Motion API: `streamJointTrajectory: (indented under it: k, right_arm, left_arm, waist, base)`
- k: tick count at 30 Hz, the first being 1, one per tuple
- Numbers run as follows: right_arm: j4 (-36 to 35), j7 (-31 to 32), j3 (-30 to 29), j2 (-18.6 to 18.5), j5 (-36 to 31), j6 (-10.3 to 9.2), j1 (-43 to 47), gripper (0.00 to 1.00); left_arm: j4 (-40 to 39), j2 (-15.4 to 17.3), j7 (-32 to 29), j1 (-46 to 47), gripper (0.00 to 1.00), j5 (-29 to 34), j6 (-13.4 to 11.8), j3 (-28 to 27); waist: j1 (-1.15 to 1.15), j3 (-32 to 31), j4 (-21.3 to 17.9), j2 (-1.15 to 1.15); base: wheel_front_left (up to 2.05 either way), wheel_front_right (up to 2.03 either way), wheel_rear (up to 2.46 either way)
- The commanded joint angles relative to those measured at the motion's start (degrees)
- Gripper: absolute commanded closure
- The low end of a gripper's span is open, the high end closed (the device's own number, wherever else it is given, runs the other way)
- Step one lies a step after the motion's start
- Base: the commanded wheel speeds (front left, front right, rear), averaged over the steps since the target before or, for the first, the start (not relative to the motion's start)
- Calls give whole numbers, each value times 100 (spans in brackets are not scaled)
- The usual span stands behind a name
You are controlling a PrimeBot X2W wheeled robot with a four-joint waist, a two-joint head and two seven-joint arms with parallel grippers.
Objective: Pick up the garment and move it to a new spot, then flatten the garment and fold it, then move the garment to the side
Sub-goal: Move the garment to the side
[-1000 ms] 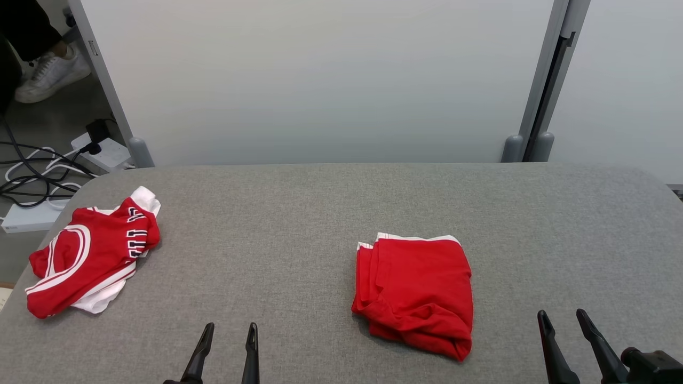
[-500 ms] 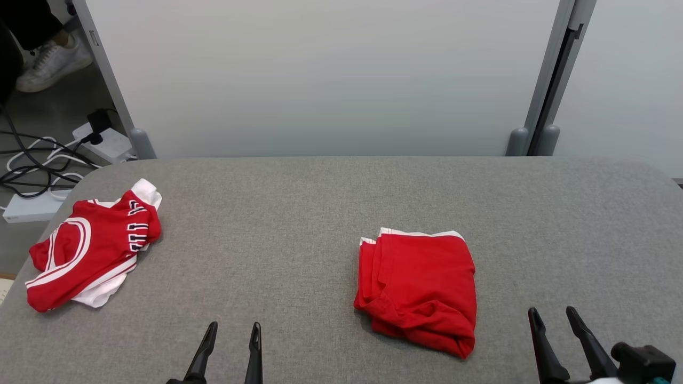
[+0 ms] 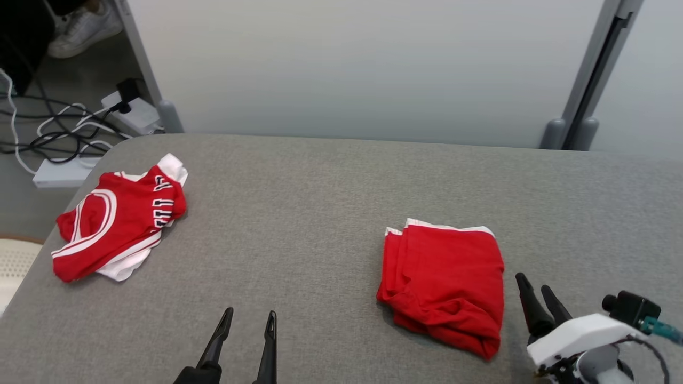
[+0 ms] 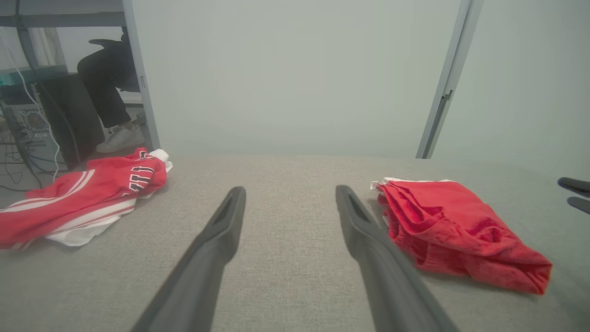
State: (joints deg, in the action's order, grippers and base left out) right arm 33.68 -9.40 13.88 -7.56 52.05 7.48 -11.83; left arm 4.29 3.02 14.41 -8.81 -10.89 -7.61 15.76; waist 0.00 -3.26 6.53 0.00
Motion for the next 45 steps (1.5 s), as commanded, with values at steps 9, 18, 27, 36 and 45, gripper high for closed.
streamJointTrajectory:
  k: [9, 18, 27, 36, 45]
  right_arm:
    - [1120, 1040, 408, -511, 969, 1, -1018, 0]
    - [1814, 1885, 511, -617, 1644, 1, -1521, 0]
    - [1996, 1954, 601, -498, 2007, 1, -1813, 0]
    - [1587, 1701, 1013, -569, 2092, 1, -1757, 100]
    - [1070, 1089, 1719, -858, 1876, 1, -1816, 100]
  left_arm:
    - [-110, -14, 59, 524, 0, 104, 82, -10]
    - [-80, -14, 59, 698, 0, 104, 94, 174]
    - [-78, -14, 59, 927, 0, 85, 162, 270]
    - [-36, -14, 59, 938, 0, 53, 254, 346]
    - [-59, -14, 59, 932, 0, 59, 244, 366]
  waist:
    - [0, 269, 439, 0]
    - [0, 500, 645, 0]
    - [0, 694, 752, 0]
    - [0, 595, 707, 0]
    - [0, 478, 713, 0]
  base:
    - [0, 0, 0]
    - [0, 0, 0]
    - [0, 0, 0]
    - [0, 0, 0]
    - [0, 0, 0]
